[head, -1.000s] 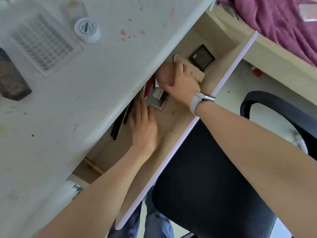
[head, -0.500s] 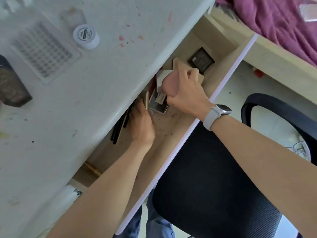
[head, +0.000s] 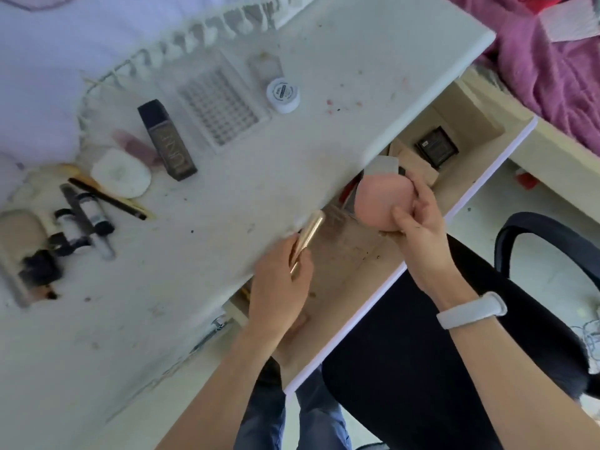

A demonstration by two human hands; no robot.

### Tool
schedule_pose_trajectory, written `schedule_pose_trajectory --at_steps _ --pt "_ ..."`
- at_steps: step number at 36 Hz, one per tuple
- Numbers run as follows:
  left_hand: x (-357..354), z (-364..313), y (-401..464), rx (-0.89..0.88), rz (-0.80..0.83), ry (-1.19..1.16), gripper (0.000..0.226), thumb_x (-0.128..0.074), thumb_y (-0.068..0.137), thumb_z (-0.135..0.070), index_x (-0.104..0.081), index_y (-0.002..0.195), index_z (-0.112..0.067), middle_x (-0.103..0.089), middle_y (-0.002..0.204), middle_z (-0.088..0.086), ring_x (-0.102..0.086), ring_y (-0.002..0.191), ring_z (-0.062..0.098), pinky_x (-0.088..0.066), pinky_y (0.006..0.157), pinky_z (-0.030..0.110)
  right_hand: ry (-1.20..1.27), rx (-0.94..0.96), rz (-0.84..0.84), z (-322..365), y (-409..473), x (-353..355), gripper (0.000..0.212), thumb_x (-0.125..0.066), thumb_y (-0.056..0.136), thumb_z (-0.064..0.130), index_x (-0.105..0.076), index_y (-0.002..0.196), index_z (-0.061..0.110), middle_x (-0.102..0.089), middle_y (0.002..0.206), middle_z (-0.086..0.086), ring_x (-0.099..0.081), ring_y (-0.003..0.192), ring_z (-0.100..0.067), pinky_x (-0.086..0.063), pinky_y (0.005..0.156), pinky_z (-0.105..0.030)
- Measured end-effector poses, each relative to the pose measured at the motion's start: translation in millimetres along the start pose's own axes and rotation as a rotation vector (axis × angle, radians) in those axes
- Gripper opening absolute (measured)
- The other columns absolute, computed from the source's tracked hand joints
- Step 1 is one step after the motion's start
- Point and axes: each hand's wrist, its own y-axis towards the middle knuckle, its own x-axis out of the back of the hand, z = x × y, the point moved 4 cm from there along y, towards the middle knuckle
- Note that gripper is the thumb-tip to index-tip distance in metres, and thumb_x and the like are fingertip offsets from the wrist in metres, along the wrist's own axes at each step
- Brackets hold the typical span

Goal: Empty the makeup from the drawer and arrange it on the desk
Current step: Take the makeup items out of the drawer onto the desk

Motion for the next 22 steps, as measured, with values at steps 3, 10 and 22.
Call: schedule_pose_trajectory --at_steps 3,10,22 --pt "47 13 -12 0.073 -0.138 -0.086 0.011 -0.044 0.091 -0.03 -0.054 0.094 -0.032 -0.047 0.061 -0.015 -0.048 0.058 0.0 -0.036 0.054 0.007 -0.018 0.015 0.027 10 -14 -39 0.048 -0.049 0.094 0.008 -0.04 0.121 0.047 -0.047 0.134 0.002 -0.051 0.117 -0.01 -0.05 0.081 -0.023" --pt "154 77 -50 0.332 -0.475 -0.203 0.012 -0.045 0.096 -0.024 -0.05 0.097 -0.035 -0.047 0.068 -0.007 -0.043 0.053 0.0 -0.038 0.05 0.011 -0.269 0.002 0.21 15 -47 -177 0.043 -0.06 0.087 0.007 -0.045 0.124 0.022 -0.062 0.107 -0.003 -0.059 0.095 -0.015 -0.047 0.077 -0.023" --pt "291 196 -125 0.619 -0.872 -0.234 0.008 -0.045 0.095 -0.017 -0.053 0.097 -0.015 -0.051 0.072 -0.001 -0.046 0.06 0.006 -0.035 0.056 0.023 -0.597 0.102 0.676 -32 -125 -435 0.044 -0.061 0.087 0.017 -0.048 0.128 0.01 -0.052 0.105 0.003 -0.05 0.087 -0.009 -0.035 0.06 -0.001"
